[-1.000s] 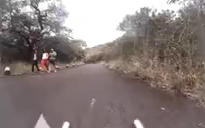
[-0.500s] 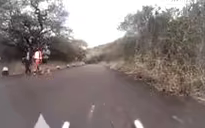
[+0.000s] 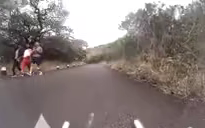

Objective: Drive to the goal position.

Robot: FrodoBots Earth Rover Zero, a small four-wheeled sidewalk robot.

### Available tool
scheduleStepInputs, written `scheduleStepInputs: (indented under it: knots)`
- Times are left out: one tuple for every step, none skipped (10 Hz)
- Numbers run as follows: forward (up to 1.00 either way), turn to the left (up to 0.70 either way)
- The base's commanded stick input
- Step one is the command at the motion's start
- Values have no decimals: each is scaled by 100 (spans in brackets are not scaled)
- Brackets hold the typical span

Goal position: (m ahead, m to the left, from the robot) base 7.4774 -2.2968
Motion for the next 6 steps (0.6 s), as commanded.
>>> scheduleStepInputs:
  knots:
    - [35, 0]
    - [0, 0]
    - [0, 0]
    - [0, 0]
    - [0, 0]
    - [9, 0]
